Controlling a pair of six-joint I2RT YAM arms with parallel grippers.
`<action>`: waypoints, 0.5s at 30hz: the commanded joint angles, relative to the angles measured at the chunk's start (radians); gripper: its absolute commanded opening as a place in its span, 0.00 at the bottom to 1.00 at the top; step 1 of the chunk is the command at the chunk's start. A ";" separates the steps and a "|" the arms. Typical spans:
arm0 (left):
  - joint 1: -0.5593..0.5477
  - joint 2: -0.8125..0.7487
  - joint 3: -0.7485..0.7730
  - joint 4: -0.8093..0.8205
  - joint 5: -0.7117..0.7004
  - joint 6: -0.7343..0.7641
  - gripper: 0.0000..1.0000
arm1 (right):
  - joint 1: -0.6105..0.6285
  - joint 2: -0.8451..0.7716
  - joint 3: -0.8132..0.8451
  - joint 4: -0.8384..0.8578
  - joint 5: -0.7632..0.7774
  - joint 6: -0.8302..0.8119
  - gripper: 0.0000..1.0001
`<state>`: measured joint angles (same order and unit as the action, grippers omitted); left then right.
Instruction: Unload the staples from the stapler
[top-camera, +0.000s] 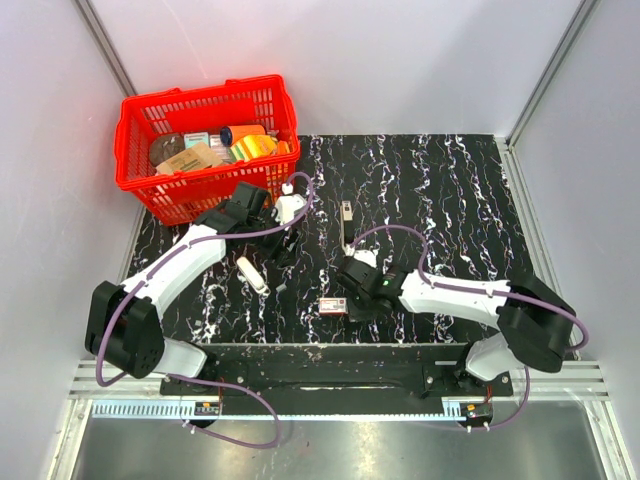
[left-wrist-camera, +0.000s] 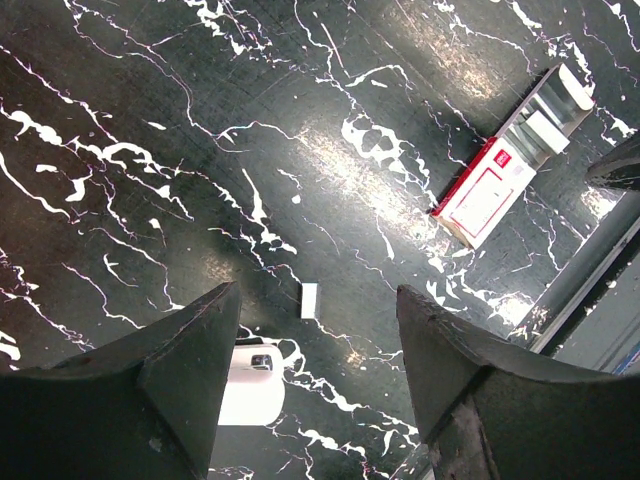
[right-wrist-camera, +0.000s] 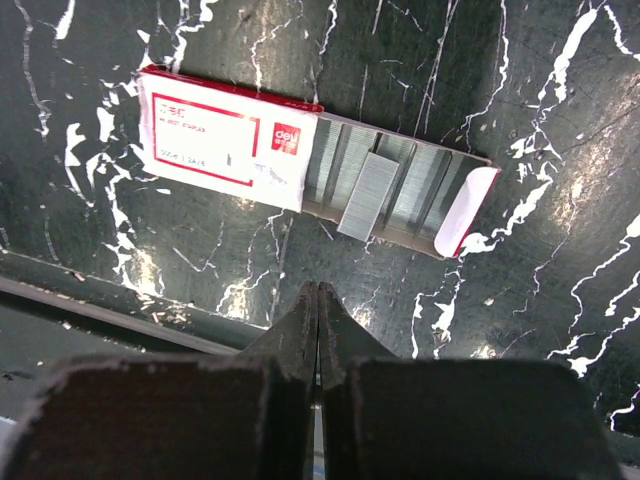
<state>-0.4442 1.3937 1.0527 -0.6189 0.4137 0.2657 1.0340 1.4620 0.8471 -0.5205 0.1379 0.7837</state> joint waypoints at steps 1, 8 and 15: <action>-0.004 -0.032 0.041 0.001 -0.012 0.009 0.68 | 0.000 0.055 0.038 -0.029 -0.015 -0.032 0.00; -0.004 -0.032 0.043 -0.004 -0.012 0.010 0.68 | -0.005 0.083 0.050 -0.033 0.000 -0.049 0.00; -0.004 -0.022 0.043 -0.004 -0.007 0.015 0.68 | -0.020 0.106 0.069 -0.035 0.012 -0.073 0.00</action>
<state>-0.4442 1.3937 1.0542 -0.6353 0.4137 0.2657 1.0279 1.5551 0.8726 -0.5476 0.1333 0.7399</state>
